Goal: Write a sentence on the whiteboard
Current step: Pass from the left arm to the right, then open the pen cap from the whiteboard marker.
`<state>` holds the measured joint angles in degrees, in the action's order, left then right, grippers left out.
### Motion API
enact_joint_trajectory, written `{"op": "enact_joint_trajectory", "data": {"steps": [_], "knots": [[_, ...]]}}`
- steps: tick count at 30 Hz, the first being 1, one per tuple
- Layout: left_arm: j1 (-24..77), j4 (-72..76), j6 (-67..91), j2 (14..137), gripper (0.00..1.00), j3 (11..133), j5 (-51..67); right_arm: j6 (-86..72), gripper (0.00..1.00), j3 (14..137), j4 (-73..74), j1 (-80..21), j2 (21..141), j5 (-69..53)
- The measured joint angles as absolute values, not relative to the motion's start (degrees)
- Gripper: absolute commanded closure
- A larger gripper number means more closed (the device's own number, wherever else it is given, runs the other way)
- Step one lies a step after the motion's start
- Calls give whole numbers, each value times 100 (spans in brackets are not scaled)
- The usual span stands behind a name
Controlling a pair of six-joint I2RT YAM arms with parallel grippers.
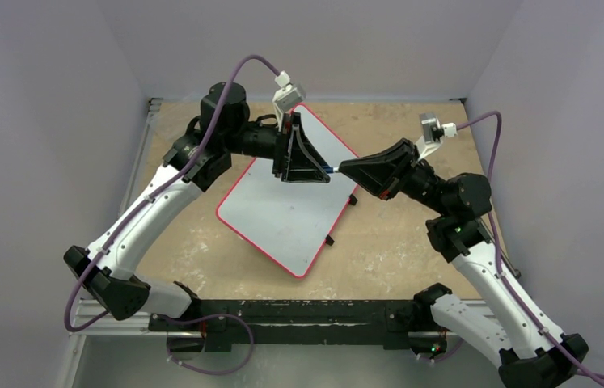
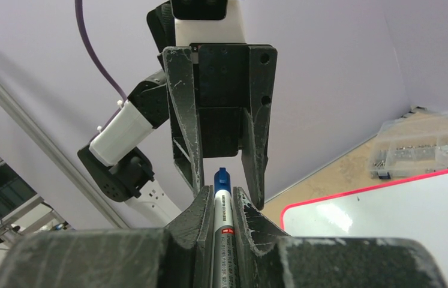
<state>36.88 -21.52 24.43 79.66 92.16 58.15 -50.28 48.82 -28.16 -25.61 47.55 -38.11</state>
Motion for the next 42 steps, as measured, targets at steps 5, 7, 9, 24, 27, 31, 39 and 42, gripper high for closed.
{"op": "enact_joint_trajectory", "data": {"steps": [5, 7, 9, 24, 27, 31, 39, 42], "knots": [[3691, -2095, 2532, 8005, 100, 9216, 5850, -5013, 100, 4849, -2821, -2561, 4755, -3793], [3701, -2058, 2547, 8016, 100, 9216, 5894, -5061, 100, 4825, -2834, -2554, 4755, -3804], [3704, -2047, 2550, 8027, 100, 9216, 5937, -5063, 100, 4825, -2838, -2550, 4748, -3809], [3719, -2729, 2137, 8176, 100, 9605, 5961, -5026, 100, 4825, -2893, -2541, 4801, -4018], [3719, -2818, 2117, 8182, 100, 9618, 5961, -5026, 100, 4825, -2873, -2539, 4827, -4053], [3719, -2895, 2049, 8182, 100, 9623, 5961, -5013, 100, 4831, -2873, -2539, 4873, -4093], [3710, -3177, 1706, 8173, 100, 9642, 5822, -4936, 100, 5100, -2130, -2547, 4912, -3948], [3715, -3251, 1496, 8095, 100, 9607, 5666, -4993, 100, 5190, -1800, -2576, 4912, -3785]]}}
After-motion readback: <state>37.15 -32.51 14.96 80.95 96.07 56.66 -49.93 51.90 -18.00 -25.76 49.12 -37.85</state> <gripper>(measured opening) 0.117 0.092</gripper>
